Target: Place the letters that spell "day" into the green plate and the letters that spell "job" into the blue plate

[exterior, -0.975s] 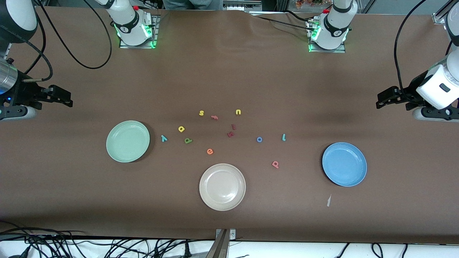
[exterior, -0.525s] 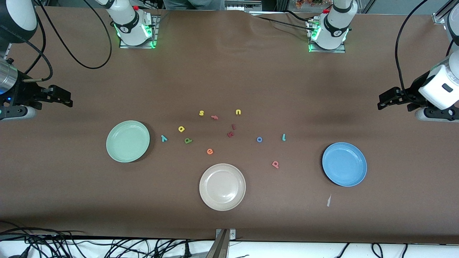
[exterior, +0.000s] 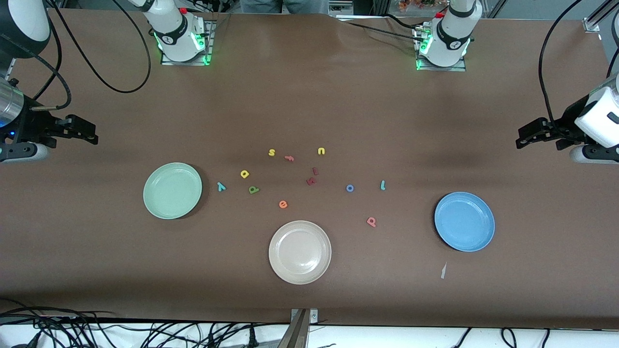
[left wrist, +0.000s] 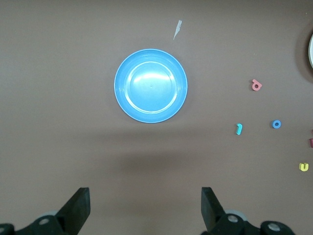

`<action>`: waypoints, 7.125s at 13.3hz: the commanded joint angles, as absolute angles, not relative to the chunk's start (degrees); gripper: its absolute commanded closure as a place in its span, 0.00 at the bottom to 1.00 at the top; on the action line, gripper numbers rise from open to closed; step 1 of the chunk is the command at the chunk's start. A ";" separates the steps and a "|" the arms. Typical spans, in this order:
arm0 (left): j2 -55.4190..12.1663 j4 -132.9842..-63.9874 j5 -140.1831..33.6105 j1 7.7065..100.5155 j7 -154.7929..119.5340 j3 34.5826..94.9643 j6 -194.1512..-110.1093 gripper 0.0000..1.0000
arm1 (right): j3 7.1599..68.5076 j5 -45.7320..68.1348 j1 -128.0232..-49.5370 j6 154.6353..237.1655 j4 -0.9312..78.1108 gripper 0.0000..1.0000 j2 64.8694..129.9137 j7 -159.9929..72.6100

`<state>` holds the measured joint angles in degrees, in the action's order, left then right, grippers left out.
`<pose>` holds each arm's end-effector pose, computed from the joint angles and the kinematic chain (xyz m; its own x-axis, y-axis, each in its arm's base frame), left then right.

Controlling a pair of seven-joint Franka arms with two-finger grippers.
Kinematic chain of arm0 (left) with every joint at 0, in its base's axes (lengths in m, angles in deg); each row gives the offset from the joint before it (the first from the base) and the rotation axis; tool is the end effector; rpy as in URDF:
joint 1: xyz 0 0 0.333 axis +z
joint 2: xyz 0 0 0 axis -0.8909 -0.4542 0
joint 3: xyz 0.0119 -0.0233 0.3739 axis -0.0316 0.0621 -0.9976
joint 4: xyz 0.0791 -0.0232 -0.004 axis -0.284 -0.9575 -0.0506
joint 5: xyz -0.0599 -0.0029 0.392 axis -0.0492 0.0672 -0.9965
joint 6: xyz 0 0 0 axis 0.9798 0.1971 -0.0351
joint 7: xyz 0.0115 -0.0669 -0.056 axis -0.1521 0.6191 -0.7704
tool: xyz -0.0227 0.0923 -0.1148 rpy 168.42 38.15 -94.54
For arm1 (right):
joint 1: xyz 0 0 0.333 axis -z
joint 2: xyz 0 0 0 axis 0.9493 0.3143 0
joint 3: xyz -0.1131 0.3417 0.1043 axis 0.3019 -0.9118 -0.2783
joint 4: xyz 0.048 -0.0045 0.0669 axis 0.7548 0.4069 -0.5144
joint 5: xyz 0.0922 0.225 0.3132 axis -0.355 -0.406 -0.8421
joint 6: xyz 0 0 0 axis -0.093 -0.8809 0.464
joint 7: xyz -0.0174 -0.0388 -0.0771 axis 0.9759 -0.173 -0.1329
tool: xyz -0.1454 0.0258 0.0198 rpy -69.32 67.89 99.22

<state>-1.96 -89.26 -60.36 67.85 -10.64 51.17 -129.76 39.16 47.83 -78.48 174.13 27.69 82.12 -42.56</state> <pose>0.5989 0.0002 0.5855 0.9996 -0.0025 -0.0297 -0.0012 -0.9991 0.0419 0.6111 0.0060 0.5803 0.9931 0.1080 -0.0446 0.1084 -0.9941 0.0069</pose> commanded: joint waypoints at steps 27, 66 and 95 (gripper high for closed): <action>-1.37 -89.65 -60.43 70.01 -8.81 51.02 -130.94 0.00 | 38.62 48.22 -78.89 173.80 27.11 0.00 82.54 -41.69; -4.27 -87.98 -63.33 69.14 -8.28 51.63 -132.26 0.00 | 38.62 48.22 -78.89 173.80 27.55 0.00 82.45 -41.69; -4.97 -87.46 -63.42 69.14 -8.28 51.72 -132.44 0.00 | 38.62 48.22 -78.89 173.88 28.07 0.00 82.28 -41.69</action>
<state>-4.20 -88.63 -61.96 69.38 -9.43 51.77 -132.60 38.78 47.83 -78.93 174.08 27.92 82.50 -42.30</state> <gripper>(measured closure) 0.000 0.000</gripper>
